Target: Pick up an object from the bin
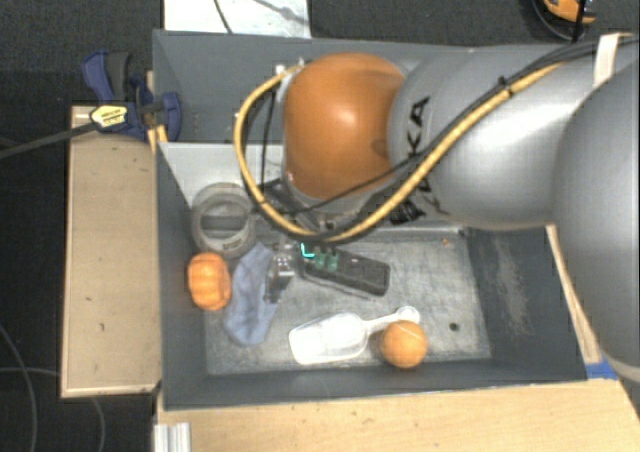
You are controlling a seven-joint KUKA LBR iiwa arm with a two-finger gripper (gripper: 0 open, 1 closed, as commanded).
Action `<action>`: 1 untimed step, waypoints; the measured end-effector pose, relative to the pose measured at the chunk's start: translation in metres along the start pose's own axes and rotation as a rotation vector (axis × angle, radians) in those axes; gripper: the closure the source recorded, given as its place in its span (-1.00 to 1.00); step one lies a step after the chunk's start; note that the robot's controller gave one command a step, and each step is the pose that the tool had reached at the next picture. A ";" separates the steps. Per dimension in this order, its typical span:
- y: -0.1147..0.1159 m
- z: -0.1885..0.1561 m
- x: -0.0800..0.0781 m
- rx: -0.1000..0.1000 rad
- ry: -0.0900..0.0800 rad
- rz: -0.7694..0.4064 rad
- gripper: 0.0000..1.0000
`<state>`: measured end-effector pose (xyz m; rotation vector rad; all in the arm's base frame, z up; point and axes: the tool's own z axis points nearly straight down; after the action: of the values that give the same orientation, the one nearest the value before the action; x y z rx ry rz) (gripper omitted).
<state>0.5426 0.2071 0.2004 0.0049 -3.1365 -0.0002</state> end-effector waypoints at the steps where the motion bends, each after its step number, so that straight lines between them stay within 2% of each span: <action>1: -0.001 -0.004 -0.002 -0.001 -0.007 0.004 -1.00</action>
Offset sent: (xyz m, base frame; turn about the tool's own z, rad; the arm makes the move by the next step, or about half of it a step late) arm 0.0256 -0.0196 -0.1178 0.0117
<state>0.5446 0.2062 0.2042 -0.0020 -3.1440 -0.0025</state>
